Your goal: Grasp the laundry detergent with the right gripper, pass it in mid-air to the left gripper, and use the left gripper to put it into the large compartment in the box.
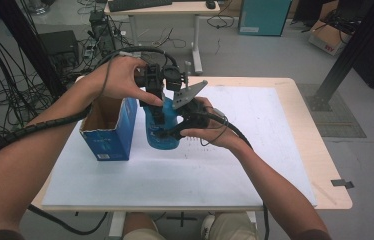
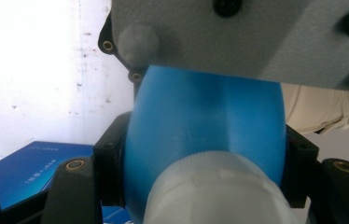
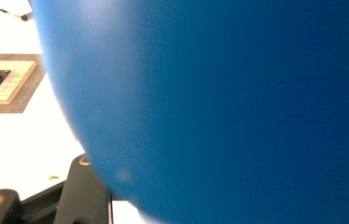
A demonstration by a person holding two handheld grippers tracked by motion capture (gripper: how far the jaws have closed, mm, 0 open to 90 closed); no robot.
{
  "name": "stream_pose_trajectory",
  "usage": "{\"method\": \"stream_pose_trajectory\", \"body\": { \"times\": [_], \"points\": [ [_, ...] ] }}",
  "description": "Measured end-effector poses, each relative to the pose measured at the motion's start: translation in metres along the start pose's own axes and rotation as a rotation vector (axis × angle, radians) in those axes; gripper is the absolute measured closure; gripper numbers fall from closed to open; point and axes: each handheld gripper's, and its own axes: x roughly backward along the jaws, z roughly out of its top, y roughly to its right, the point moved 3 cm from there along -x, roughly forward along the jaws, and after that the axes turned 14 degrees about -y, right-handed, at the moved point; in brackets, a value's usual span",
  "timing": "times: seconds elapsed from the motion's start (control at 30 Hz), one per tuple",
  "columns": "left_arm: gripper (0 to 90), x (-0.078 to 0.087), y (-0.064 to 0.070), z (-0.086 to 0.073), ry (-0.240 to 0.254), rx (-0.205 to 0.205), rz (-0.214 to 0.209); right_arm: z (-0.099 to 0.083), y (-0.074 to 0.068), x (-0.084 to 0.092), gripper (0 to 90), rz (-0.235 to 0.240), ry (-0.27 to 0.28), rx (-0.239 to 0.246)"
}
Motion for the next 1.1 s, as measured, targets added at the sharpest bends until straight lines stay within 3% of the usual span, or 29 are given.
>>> {"method": "stream_pose_trajectory", "body": {
  "times": [0.1,0.37,0.8,1.1],
  "points": [
    [35.9,-0.0013,-0.0007,-0.0001,0.011,0.003,0.013,-0.0001,0.0007,-0.0006,42.9,-0.004,0.002,-0.007],
    [36.0,-0.0023,-0.0004,-0.0001,0.003,-0.001,-0.003,-0.0008,0.0008,-0.002,42.9,-0.001,-0.001,0.003],
    [36.2,-0.0024,0.0004,-0.0006,0.007,-0.018,0.035,-0.0001,0.0003,-0.0024,42.8,-0.011,0.011,-0.009],
    [36.4,-0.0022,0.0,0.0,0.001,-0.01,0.032,-0.0001,0.0015,-0.0039,42.4,-0.004,0.011,-0.007]
  ]
}}
